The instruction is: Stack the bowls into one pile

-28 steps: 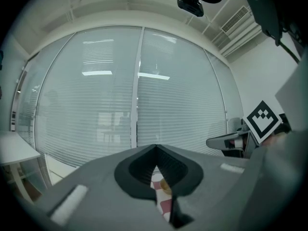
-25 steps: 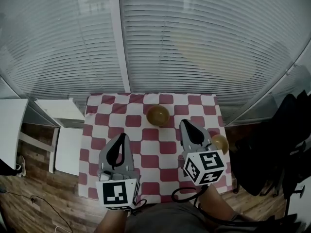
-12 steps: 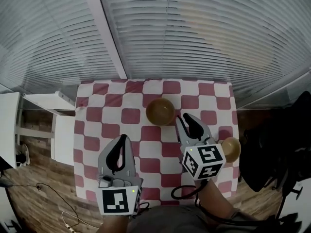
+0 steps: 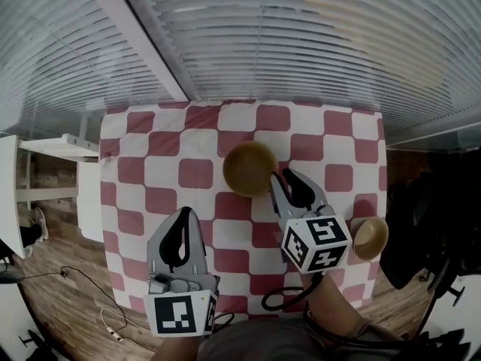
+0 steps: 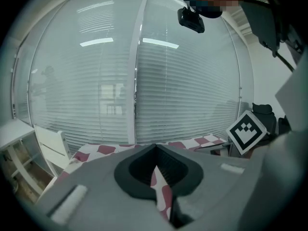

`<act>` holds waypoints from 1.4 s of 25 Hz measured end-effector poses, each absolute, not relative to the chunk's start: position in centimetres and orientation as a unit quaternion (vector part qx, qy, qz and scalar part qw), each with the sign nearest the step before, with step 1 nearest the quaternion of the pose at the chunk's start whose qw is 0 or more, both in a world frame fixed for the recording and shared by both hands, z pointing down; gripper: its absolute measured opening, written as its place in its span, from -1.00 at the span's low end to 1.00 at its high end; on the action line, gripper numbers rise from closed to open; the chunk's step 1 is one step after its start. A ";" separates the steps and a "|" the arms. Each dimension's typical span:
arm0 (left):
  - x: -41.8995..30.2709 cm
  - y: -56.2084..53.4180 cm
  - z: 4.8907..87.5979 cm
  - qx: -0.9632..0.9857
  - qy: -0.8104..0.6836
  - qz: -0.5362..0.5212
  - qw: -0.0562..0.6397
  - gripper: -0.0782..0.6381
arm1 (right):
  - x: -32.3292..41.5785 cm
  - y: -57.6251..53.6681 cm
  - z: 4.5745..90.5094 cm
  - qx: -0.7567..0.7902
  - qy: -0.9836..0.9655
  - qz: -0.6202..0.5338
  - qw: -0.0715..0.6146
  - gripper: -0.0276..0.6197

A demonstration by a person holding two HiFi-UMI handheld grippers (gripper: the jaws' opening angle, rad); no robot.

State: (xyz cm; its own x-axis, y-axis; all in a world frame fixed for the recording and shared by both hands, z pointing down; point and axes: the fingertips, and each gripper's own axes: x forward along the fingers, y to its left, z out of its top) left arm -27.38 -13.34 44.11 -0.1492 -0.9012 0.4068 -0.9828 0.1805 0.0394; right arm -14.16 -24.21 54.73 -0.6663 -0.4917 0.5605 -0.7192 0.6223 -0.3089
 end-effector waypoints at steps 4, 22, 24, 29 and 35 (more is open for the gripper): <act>-27.6 -13.8 45.1 0.626 -0.749 0.123 0.181 -0.78 | -14.6 -24.5 55.7 0.339 -0.873 0.268 0.225 -0.55; -28.2 -14.1 46.0 0.622 -0.749 0.123 0.192 -0.78 | -15.8 -24.5 56.4 0.327 -0.874 0.281 0.226 -0.79; -28.2 -13.8 45.6 0.621 -0.751 0.121 0.189 -0.78 | -15.9 -24.3 56.0 0.325 -0.875 0.285 0.219 -0.80; -28.4 -12.9 44.1 0.618 -0.758 0.112 0.176 -0.78 | -15.7 -24.0 54.3 0.326 -0.877 0.293 0.196 -0.80; -27.7 -10.9 41.1 0.622 -0.761 0.101 0.154 -0.78 | -14.8 -22.8 50.5 0.333 -0.884 0.281 0.172 -0.80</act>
